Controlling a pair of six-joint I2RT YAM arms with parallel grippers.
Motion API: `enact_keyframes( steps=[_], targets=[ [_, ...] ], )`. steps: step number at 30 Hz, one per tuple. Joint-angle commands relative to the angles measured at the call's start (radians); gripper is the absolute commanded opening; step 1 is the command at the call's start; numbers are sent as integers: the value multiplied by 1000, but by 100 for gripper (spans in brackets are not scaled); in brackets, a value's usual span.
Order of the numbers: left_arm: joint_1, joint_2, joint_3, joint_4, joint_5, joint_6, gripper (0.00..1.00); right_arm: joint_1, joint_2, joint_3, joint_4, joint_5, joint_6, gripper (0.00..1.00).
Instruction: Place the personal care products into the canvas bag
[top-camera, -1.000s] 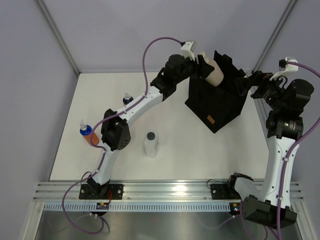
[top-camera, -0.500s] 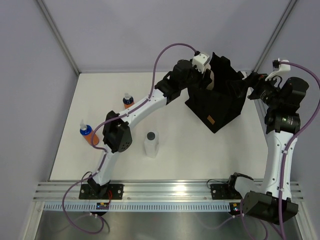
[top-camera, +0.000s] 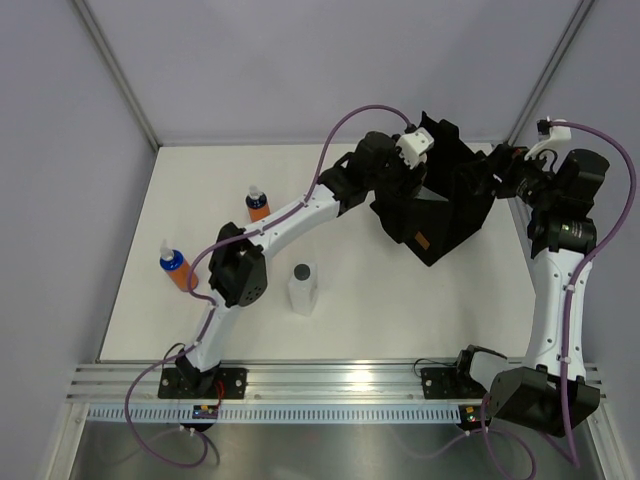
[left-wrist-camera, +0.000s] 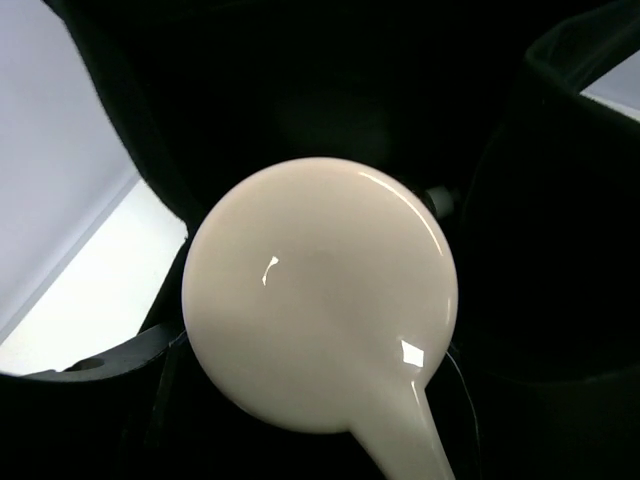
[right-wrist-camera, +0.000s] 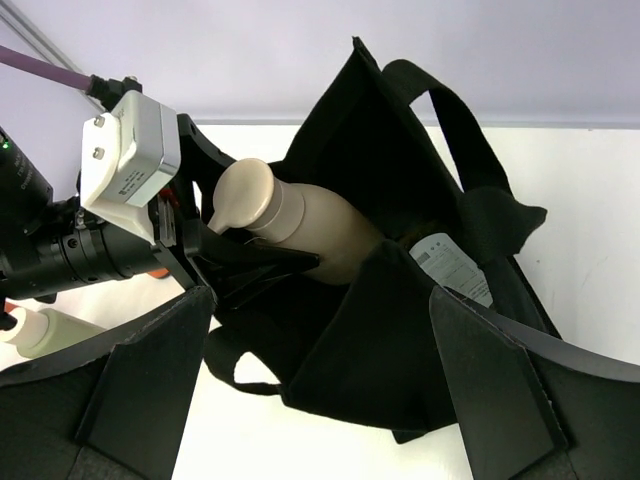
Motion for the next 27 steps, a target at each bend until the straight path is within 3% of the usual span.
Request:
enact_keyframes(
  steps=[1, 12, 21, 27],
  targets=[
    [3, 3, 15, 113, 80, 9, 17, -3, 3, -6, 10, -19, -24, 99],
    [-3, 73, 13, 196, 72, -100, 41, -3, 23, -22, 13, -36, -33, 100],
    [-15, 41, 124, 340, 144, -316, 42, -3, 18, -32, 18, -33, -41, 100],
    [-24, 76, 127, 307, 161, -315, 42, -3, 10, -35, 15, -27, -46, 100]
  ],
)
